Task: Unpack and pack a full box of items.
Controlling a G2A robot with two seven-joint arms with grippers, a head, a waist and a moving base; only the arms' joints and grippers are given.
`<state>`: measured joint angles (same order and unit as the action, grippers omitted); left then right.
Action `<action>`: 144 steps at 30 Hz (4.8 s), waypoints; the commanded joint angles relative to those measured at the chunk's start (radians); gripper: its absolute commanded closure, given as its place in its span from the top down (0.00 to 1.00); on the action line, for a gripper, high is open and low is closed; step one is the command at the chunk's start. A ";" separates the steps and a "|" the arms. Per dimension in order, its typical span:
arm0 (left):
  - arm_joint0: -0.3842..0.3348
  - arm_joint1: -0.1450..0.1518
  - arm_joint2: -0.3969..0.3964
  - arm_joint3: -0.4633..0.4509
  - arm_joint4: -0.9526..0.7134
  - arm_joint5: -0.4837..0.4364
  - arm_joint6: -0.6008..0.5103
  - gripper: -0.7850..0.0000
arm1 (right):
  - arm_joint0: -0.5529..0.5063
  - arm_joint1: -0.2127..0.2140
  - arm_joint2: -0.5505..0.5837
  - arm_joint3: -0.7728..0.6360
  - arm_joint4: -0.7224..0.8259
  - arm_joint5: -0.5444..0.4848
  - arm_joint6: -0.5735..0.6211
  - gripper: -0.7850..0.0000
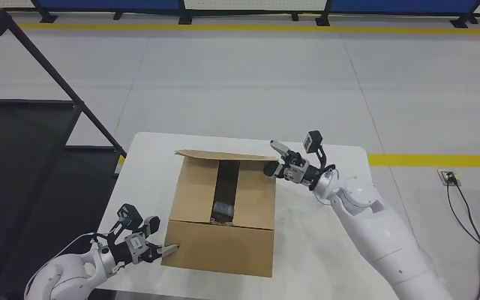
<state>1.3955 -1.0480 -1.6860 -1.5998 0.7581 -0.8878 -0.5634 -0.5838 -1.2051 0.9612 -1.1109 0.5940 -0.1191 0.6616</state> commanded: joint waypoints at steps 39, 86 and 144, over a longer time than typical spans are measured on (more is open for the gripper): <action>0.022 0.012 0.019 -0.003 0.052 0.035 0.105 1.00 | 0.324 -0.309 -0.268 0.636 -0.306 -0.171 -0.515 1.00; -0.088 -0.005 0.167 0.068 0.081 0.492 0.273 1.00 | 0.244 -0.320 -0.269 0.379 -0.376 -0.101 0.101 1.00; 0.128 0.012 -0.077 -0.194 -0.054 0.547 0.274 1.00 | 0.345 -0.471 -0.164 0.635 -0.203 -0.673 0.147 1.00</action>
<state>1.5236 -1.0363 -1.7604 -1.8007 0.6995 -0.3432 -0.2841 -0.2356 -1.6821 0.7881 -0.4737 0.3934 -0.7884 0.8092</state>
